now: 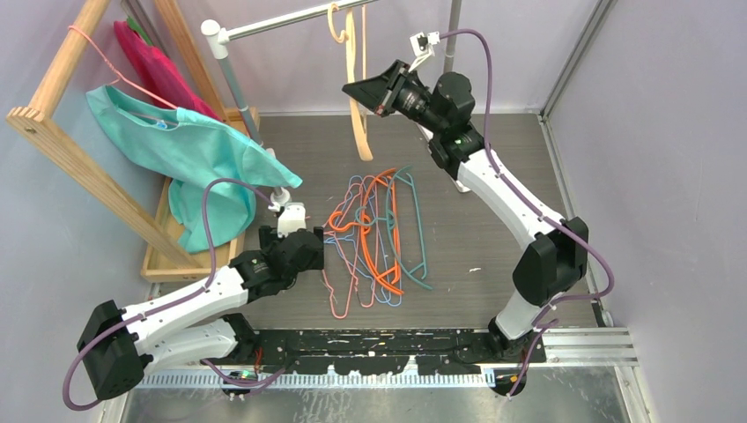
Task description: Organize the hangers
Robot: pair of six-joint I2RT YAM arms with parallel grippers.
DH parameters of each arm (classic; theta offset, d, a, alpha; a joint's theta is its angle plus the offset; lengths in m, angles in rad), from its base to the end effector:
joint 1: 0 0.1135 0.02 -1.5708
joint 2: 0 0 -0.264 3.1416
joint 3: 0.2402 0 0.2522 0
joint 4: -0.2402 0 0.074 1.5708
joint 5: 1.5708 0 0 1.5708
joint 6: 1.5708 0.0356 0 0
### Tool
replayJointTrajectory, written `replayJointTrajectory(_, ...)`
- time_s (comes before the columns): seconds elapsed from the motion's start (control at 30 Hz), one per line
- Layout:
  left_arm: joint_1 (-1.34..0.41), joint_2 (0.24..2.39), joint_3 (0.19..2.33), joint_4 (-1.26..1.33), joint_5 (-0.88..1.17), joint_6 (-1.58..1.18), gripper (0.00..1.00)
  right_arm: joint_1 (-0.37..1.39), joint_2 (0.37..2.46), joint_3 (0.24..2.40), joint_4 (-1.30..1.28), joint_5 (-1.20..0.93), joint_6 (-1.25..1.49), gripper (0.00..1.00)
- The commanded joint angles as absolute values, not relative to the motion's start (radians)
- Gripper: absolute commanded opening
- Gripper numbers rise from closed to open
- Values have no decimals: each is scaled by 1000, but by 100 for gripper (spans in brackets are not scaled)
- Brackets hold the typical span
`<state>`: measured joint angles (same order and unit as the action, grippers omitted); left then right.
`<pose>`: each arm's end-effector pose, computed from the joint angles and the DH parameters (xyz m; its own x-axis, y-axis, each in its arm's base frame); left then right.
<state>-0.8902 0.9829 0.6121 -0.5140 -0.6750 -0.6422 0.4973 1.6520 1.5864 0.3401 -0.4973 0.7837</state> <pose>0.1357 -0.1322 0.2216 -0.6041 0.0031 -0.7969 -0.0052 1.0000 0.0078 0.3356 0.2015 0.4490 -0.4121 0.4822 -0.7731 -0.7510 0.3007 0.5879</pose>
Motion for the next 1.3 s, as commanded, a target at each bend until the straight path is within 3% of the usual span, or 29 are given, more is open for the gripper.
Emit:
replayJointTrajectory(0.0,-894,975,642,-531,-714,-649,98,488,1671,1667,478,-455,883,2)
replayJointTrajectory(0.33,-895,929,638,-568,-704,-656,98,462,1775,1762,407,-383,971,2)
replayJointTrajectory(0.67,-894,889,619,-596,-718,-664,98,384,1710,1595,446,-336,1043,8)
replayJointTrajectory(0.73,-895,890,616,-601,-720,-668,98,363,1690,1546,455,-344,1052,18)
replayJointTrajectory(0.87,-895,894,614,-599,-720,-672,98,347,1629,1499,404,-354,971,50)
replayJointTrajectory(1.0,-894,902,618,-596,-720,-670,98,346,1510,1403,329,-265,840,75)
replayJointTrajectory(1.27,-893,930,599,-562,-708,-673,98,345,1241,1170,176,-117,606,88)
